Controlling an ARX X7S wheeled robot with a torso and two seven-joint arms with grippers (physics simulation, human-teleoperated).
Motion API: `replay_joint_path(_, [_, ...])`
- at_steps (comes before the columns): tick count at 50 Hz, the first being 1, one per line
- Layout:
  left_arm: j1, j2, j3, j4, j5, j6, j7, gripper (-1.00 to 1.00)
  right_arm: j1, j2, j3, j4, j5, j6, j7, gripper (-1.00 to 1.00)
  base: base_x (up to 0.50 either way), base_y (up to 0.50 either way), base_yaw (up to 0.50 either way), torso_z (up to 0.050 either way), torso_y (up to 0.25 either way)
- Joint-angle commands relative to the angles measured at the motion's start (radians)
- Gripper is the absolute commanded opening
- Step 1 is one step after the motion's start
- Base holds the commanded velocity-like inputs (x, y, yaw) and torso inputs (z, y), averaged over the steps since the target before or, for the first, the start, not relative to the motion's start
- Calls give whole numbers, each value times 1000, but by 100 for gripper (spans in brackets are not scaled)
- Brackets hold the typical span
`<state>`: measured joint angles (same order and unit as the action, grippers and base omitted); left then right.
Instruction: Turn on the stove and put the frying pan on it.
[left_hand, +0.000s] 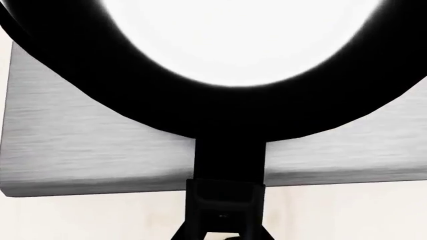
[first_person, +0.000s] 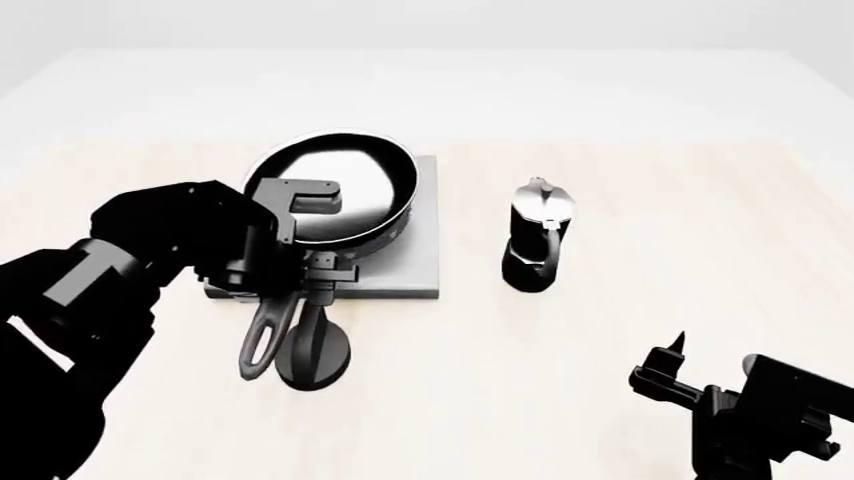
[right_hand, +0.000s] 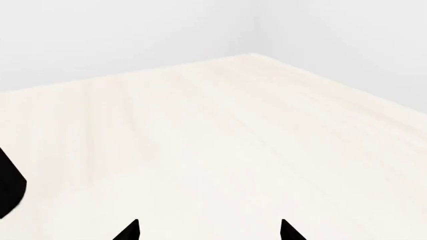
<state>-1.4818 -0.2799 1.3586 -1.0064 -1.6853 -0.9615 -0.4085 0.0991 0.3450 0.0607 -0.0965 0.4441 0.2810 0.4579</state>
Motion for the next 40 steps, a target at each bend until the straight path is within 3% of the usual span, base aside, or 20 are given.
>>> replay_joint_path(1, [-23,9,-32,-16,48,8,11,-100,-1,1,-2,1,2,-3,1,100,0,0,-3,0,0])
replay_joint_path(6, [-21,3,-37,-5,41,3,-2,-100,-2,2,-2,-2,4,-3,3,100,0,0,0,3,2])
replay_joint_path(7, [-22,2,-39,-4,39,2,-5,100,-3,2,-3,-3,3,-3,2,100,0,0,0,0,0])
replay_joint_path(22, [-45,-4,-47,-10,34,-2,-20,100,0,3,-9,3,3,-6,3,100,0,0,0,0,0])
replay_joint_path(32, [-119,-58,-78,82,-13,-65,-121,100,1,3,-12,6,4,-6,4,100,0,0,0,0,0])
replay_joint_path(34, [-236,-68,-76,87,-21,-145,-140,100,2,4,-11,4,6,-4,6,100,0,0,0,0,0])
replay_joint_path(40, [-420,-118,-143,183,-136,-279,-239,100,0,5,-10,1,9,-4,7,100,0,0,0,0,0])
